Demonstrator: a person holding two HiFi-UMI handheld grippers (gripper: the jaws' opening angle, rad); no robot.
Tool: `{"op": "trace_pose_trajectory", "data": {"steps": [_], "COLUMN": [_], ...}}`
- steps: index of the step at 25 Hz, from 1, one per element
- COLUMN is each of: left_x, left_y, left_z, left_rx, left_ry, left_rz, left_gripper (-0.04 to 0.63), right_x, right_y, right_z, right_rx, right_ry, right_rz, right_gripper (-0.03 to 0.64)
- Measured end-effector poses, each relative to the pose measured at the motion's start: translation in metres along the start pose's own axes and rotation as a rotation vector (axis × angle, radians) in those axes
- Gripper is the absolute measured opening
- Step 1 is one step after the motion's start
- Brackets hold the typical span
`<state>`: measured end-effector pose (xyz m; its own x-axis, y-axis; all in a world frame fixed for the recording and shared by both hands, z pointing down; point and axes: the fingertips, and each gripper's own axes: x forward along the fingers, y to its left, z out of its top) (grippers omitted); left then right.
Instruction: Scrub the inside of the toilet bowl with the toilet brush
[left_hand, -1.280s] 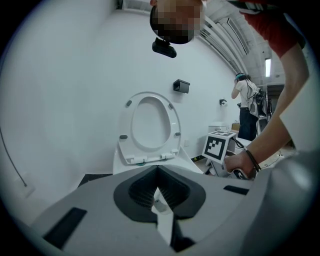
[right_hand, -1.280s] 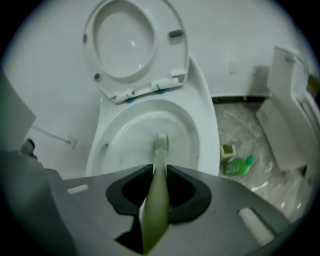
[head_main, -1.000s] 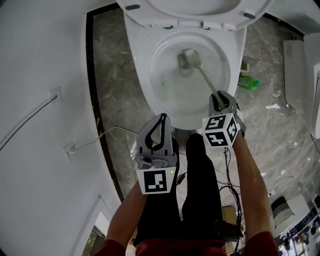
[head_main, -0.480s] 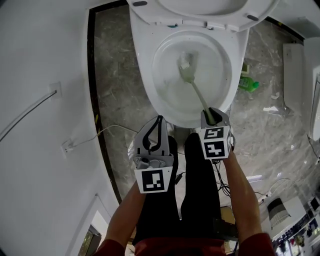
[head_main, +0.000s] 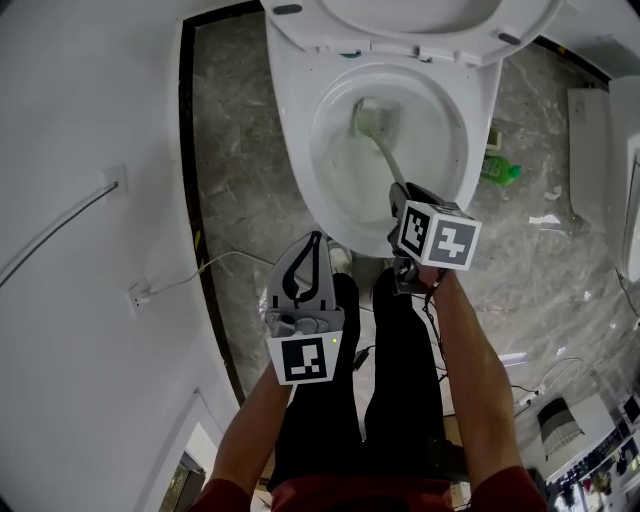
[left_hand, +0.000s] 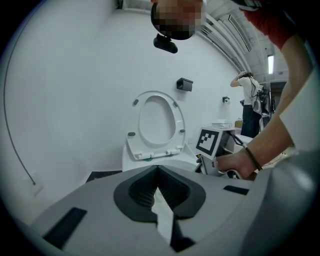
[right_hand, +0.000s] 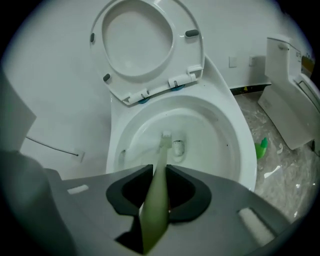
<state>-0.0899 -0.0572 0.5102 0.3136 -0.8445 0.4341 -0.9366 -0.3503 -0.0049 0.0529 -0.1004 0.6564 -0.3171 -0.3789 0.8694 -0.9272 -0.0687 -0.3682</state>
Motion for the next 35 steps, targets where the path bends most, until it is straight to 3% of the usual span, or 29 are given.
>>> {"op": "trace_pose_trajectory", "data": {"steps": [7, 13, 21, 29, 35], "left_x": [-0.007, -0.027, -0.067, -0.117, -0.135], "left_y": [-0.007, -0.008, -0.011, -0.001, 0.011], "left_z": [0.019, 0.089, 0.236, 0.378, 0.470], "left_rx": [0.009, -0.039, -0.042, -0.050, -0.032], "left_ry": [0.009, -0.022, -0.138, -0.282, -0.422], "left_rz": [-0.016, 0.000, 0.001, 0.045, 0.066], "left_gripper": [0.005, 0.005, 0.005, 0.005, 0.005], "right_x": [-0.037, -0.143, -0.325, -0.490, -0.582], "right_y": [-0.007, 0.016, 0.063, 0.089, 0.113], "right_z": [-0.003, -0.002, 0.089, 0.185, 0.245], "right_rx": [-0.096, -0.241, -0.382, -0.408, -0.423], "right_ry": [-0.012, -0.104, -0.466, -0.815, -1.042], "right_rz": [-0.029, -0.082, -0.143, -0.193, -0.196], "right_gripper": [0.097, 0.097, 0.097, 0.097, 0.097]}}
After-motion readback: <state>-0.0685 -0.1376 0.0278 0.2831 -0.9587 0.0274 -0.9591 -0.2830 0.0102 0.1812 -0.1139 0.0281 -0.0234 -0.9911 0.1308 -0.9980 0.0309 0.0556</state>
